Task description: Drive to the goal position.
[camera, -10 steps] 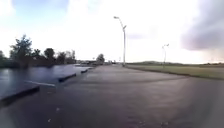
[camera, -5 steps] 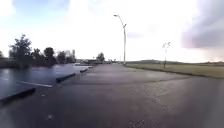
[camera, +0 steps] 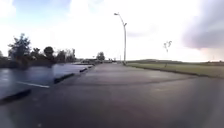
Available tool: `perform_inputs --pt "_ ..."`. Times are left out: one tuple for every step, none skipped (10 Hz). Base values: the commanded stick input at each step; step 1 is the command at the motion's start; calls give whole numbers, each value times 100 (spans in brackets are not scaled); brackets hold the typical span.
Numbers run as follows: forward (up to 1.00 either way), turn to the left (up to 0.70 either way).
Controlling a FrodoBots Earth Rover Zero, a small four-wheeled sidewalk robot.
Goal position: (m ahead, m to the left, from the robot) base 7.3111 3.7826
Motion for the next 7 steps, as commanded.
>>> perform_inputs --pt "45 0" --pt "45 0" --pt "45 0" --pt "45 0" --pt "45 0" --pt "45 0" --pt "45 0"
